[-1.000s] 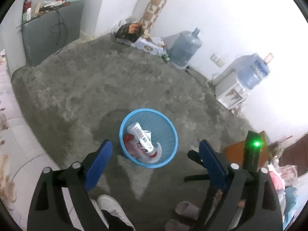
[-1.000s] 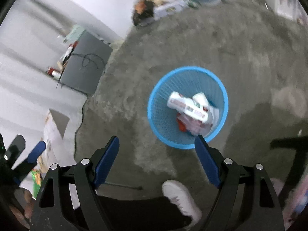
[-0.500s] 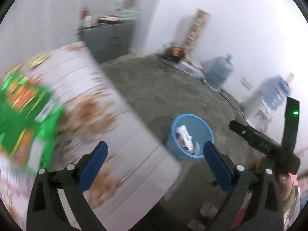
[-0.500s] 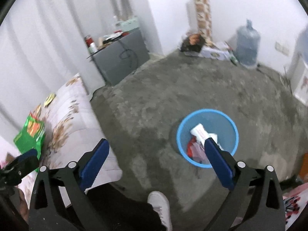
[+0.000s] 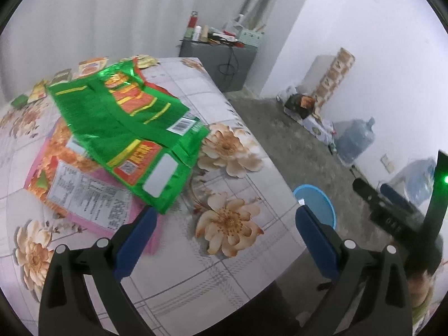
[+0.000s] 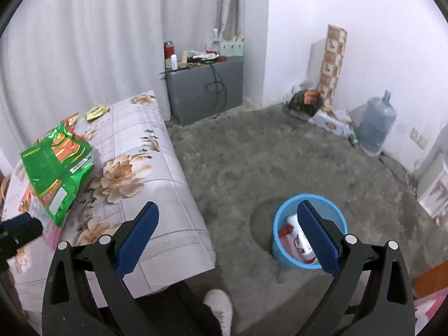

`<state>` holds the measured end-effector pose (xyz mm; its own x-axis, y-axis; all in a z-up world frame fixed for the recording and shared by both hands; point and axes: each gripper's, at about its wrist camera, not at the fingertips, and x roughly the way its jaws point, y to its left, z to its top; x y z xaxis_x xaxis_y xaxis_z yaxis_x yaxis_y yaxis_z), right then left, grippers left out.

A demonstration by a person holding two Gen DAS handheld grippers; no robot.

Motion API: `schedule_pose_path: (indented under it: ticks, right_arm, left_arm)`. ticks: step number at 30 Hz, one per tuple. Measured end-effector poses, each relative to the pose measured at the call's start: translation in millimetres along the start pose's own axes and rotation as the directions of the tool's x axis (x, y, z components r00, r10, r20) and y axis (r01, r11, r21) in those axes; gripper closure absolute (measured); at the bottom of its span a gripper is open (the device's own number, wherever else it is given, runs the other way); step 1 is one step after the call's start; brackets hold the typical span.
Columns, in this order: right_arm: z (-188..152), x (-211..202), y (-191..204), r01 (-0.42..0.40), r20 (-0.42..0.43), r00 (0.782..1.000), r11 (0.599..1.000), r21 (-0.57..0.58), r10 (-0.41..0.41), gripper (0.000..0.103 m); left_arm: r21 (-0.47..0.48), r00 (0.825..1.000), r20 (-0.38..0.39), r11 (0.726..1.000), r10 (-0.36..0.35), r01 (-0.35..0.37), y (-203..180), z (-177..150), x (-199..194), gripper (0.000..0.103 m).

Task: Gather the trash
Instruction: 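Move both tools back over the cluttered table, then grasp the green chip bag with the right tool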

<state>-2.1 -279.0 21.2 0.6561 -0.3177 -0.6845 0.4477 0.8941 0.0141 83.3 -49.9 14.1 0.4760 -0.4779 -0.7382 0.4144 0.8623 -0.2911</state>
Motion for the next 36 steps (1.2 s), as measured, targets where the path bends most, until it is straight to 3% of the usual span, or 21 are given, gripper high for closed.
schedule_pose_path:
  ticks: [4,11,19,25,27,30,36]
  right_arm:
    - [5,-11,14,0.011,0.057,0.998,0.999,-0.046,-0.008,0.008]
    - [13,-24,32,-0.041,0.125,0.991,0.997,-0.073,0.050,0.008]
    - [20,-31,41,-0.220,0.158,0.961,0.974,-0.059,0.227,0.008]
    - [33,-29,27,-0.353,0.158,0.928,0.933,0.073,0.339,0.008]
    - [38,-23,22,-0.437,0.136,0.897,0.889,0.136,0.420,0.008]
    - [44,-4,28,-0.586,0.075,0.807,0.780,0.221,0.585,0.008]
    - [48,34,66,-0.694,-0.043,0.665,0.638,0.334,0.745,0.018]
  left_arm:
    - [-0.008,0.999,0.040,1.000,0.027,-0.027,9,3,-10,0.006]
    - [-0.033,0.997,0.074,0.999,0.038,-0.035,30,7,-23,0.006]
    - [-0.080,0.989,0.142,0.997,0.032,-0.021,58,12,-38,0.006]
    - [-0.145,0.983,0.170,0.985,-0.067,0.093,86,10,-52,0.006]
    - [-0.161,0.982,0.179,0.982,-0.066,0.095,95,9,-57,0.006]
    - [-0.173,0.977,0.208,0.981,-0.056,0.093,106,6,-64,0.006]
    - [-0.194,0.973,0.229,0.980,-0.001,0.047,131,0,-71,0.006]
